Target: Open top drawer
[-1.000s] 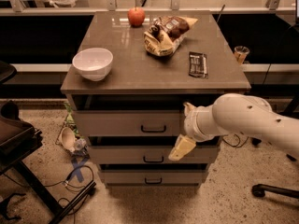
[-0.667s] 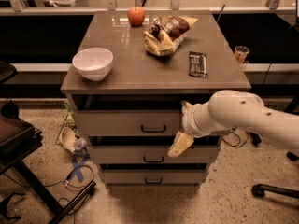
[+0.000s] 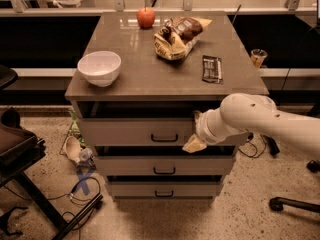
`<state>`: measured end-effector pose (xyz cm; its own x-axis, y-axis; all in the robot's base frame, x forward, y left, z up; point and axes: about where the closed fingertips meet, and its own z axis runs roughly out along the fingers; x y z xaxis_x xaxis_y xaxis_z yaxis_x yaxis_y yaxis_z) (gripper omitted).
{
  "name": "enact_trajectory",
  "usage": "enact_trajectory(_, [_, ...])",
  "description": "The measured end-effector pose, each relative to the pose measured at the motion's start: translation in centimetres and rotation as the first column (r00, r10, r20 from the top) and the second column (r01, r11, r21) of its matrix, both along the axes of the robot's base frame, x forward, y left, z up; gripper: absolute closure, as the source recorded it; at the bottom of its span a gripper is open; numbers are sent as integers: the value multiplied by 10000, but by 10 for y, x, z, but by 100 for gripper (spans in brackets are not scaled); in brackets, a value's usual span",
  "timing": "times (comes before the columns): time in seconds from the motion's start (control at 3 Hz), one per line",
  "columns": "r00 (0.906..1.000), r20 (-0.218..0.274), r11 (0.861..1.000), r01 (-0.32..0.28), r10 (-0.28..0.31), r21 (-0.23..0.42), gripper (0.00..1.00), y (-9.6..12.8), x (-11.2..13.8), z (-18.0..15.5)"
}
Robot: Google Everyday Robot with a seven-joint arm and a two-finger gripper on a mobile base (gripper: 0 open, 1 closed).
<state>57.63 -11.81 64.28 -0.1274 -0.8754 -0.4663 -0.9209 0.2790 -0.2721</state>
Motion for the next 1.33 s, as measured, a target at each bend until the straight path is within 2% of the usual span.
enact_trajectory(0.67, [10000,-16,10000,14,-14,-6,87,-1,0,9])
enact_trajectory(1.0, [10000,-16,10000,13,-13,-7,100,-1,0,15])
enact_trajectory(1.33, [10000,-16,10000,13,-13,-7,100,-1,0,16])
